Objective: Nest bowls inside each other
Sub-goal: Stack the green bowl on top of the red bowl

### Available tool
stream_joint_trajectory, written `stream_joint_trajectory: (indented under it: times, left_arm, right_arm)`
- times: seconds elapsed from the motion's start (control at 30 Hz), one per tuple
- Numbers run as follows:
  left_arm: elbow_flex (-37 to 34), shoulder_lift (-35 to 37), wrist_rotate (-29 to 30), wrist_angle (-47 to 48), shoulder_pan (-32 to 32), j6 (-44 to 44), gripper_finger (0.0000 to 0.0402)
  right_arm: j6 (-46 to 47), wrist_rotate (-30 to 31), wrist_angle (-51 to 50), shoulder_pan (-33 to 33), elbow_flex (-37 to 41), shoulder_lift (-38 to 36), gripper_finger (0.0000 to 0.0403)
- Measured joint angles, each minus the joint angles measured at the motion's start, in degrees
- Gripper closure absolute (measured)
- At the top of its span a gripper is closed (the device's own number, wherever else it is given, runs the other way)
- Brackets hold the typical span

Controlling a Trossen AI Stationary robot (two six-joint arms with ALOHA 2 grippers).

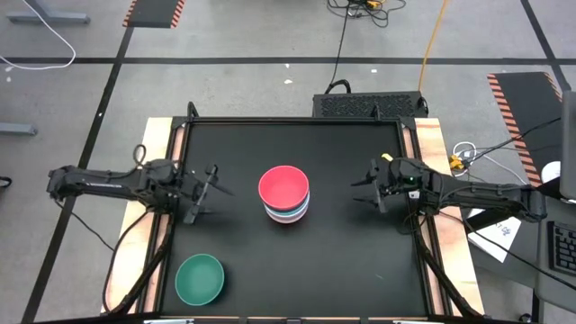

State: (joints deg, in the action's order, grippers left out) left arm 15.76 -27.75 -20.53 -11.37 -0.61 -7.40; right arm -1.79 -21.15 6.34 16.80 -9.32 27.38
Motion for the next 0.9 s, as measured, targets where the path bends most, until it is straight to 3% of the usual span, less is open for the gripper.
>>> stream_joint_trajectory:
  times: [0.17, 0.3, 0.43, 0.53, 0.7, 0.9]
  left_arm:
    - [10.92, 0.0, 0.68, 14.19, 6.14, -2.4, 0.0133]
    - [17.03, 0.0, 10.41, 23.15, 14.36, -6.43, 0.0133]
    - [18.21, -1.36, 19.29, 27.08, 21.86, -5.21, 0.0133]
    - [17.67, -4.03, 20.82, 28.45, 26.79, 0.93, 0.0133]
    - [17.56, -9.07, 32.11, 35.54, 32.49, 13.05, 0.0133]
    - [17.56, -12.28, 33.95, 42.45, 34.79, 31.59, 0.0133]
  right_arm:
    - [-0.36, 0.0, 0.35, 0.0, 1.41, 0.0, 0.0193]
    - [0.8, -0.04, 2.5, 0.0, 3.27, 0.0, 0.0193]
    - [1.19, -0.1, 3.94, 0.0, 4.77, 0.0, 0.0193]
    - [1.34, -0.11, 5.12, 0.0, 5.49, 0.0, 0.0193]
    - [1.36, -0.13, 6.67, 0.0, 5.64, -0.02, 0.0193]
    - [3.13, -1.57, 9.25, 0.0, 5.64, -0.04, 0.0193]
